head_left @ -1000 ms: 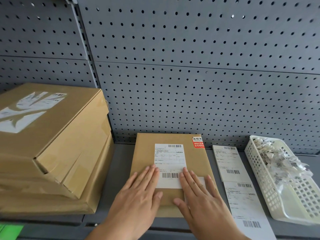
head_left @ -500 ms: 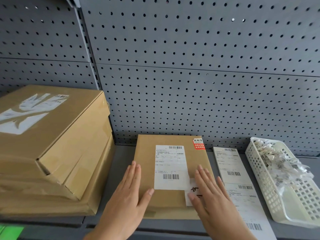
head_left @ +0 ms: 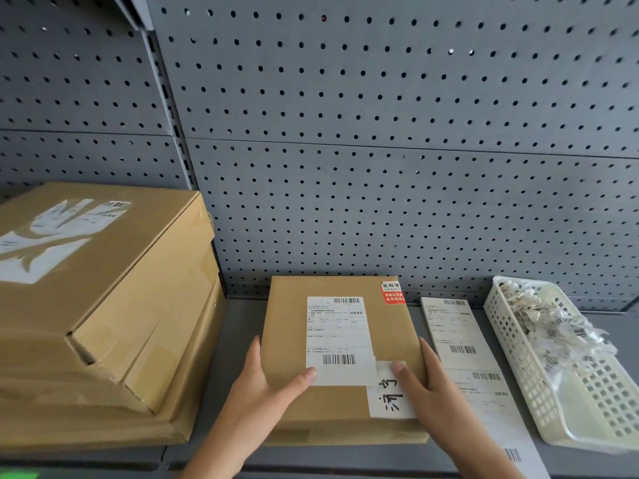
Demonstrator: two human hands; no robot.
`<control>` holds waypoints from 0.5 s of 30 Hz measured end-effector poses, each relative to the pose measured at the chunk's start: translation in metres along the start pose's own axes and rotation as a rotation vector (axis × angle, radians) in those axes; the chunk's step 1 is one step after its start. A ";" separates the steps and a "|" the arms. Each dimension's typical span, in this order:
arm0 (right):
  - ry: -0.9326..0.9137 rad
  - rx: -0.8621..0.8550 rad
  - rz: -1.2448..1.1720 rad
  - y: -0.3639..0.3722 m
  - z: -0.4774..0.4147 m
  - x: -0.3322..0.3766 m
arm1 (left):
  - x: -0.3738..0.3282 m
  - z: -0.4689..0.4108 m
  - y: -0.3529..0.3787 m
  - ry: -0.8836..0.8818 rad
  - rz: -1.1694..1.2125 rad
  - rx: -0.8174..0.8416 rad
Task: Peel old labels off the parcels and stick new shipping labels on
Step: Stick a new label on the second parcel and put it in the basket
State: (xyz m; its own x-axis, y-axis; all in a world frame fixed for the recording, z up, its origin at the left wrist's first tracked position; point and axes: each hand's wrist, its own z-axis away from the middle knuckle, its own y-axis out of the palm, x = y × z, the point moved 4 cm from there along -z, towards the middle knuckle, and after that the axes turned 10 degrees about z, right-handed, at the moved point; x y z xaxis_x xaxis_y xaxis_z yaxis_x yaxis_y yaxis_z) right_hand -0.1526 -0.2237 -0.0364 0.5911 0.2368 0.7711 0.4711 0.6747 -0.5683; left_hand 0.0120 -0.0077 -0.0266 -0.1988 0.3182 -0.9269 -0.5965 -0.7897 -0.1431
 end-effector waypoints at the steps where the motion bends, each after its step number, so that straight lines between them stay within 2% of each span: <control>1: 0.004 -0.005 -0.015 0.001 -0.001 -0.001 | 0.001 -0.001 0.000 0.012 -0.010 -0.004; 10: 0.031 -0.013 -0.073 0.001 0.006 -0.001 | 0.002 -0.002 0.001 0.063 -0.005 -0.037; 15: 0.000 -0.087 -0.117 -0.008 0.024 0.015 | -0.010 0.006 0.002 0.135 0.010 -0.036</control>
State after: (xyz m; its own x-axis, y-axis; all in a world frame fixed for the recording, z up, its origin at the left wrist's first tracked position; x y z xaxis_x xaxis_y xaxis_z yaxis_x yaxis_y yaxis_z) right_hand -0.1630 -0.2089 -0.0135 0.5286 0.1604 0.8336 0.5915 0.6347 -0.4972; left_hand 0.0082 -0.0089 -0.0152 -0.0970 0.2388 -0.9662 -0.5664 -0.8115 -0.1437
